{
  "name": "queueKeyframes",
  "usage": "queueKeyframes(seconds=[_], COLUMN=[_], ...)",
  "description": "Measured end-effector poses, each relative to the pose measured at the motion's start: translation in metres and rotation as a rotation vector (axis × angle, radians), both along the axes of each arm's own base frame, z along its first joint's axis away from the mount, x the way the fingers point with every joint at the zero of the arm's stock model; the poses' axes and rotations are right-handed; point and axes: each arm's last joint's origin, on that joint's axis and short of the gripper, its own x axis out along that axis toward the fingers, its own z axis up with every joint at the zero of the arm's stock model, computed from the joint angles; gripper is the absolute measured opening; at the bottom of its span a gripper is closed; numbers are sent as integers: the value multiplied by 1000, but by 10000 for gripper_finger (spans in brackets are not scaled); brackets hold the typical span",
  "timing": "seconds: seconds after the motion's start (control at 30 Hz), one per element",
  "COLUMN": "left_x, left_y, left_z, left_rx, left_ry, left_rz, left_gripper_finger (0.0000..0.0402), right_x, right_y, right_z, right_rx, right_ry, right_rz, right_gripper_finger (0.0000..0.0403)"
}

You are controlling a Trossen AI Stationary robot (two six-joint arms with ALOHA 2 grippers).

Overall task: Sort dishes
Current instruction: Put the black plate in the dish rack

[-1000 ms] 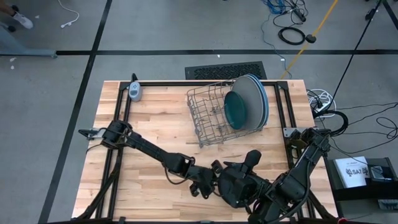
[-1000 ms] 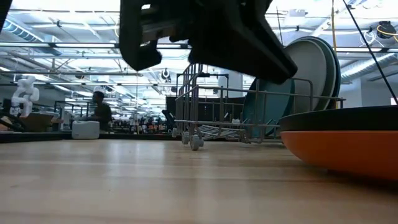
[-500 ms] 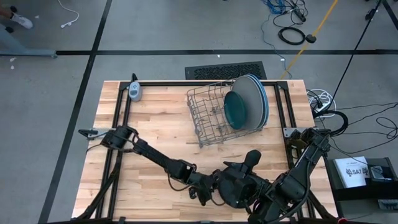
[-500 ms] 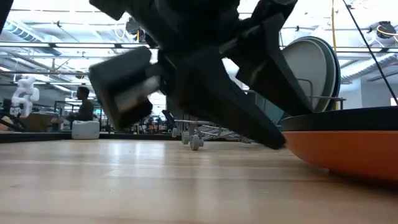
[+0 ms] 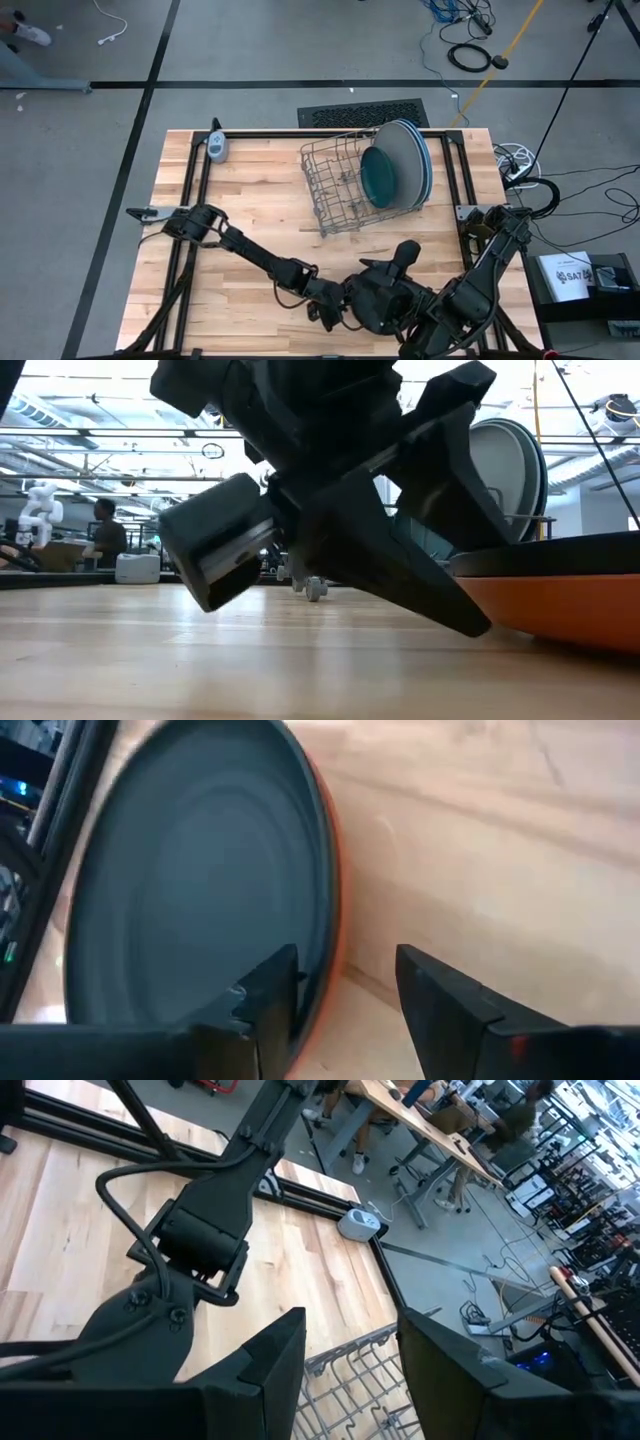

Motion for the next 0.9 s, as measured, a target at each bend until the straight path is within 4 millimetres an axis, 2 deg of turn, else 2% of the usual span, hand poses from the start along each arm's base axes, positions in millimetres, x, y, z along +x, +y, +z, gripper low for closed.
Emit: queueKeyframes(seconds=[0.17,0.5,0.9], left_x=[0,1,3], left_y=[1,0,-10], left_z=[-6,-3,11], left_rx=[15,30,52], left_ry=[14,5,35], left_rz=[16,39,27], left_gripper_finger=[144,19,10], right_x=[1,1,1], right_y=[-1,-1,-1], right_z=[0,0,0], right_rx=[1,-1,1], right_ry=[-1,0,4], right_rz=[-5,-5,-3], right_gripper_finger=[153,153,153])
